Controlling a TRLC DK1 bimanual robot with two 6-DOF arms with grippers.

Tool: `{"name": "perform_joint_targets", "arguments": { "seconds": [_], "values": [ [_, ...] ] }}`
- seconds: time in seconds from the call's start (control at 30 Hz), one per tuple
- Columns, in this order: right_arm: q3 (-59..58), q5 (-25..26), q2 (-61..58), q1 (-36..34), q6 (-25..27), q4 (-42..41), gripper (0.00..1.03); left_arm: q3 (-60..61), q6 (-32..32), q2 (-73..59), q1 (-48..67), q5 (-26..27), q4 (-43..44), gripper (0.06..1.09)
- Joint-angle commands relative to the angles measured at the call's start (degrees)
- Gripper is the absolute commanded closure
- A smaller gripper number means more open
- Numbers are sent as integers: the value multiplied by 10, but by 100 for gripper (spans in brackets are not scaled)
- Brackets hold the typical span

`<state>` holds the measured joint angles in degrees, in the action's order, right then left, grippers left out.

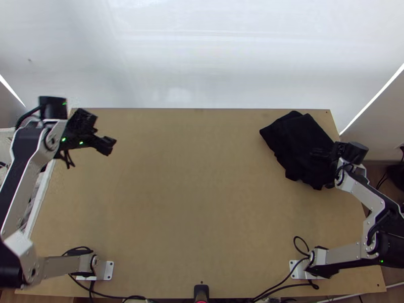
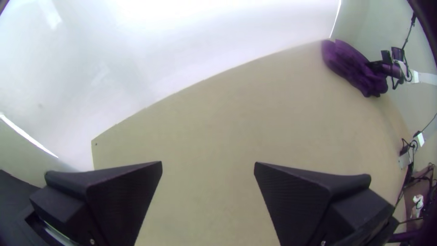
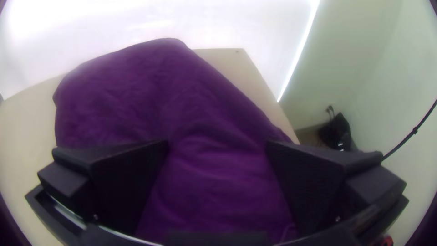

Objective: Fold the t-shirt

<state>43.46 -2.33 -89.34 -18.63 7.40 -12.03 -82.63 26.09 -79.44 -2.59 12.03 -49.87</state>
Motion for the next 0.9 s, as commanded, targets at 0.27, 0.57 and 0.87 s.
{"name": "perform_joint_targets", "arguments": {
  "seconds": [0.27,0.57,0.87],
  "values": [
    [197,-21,197,76,56,182,3,97,-53,182,-140,22,157,10],
    [259,-59,341,137,-4,296,3,280,-117,422,-168,35,383,10],
    [193,-59,505,167,-78,368,3,396,-140,550,-179,38,409,10]
  ]
}}
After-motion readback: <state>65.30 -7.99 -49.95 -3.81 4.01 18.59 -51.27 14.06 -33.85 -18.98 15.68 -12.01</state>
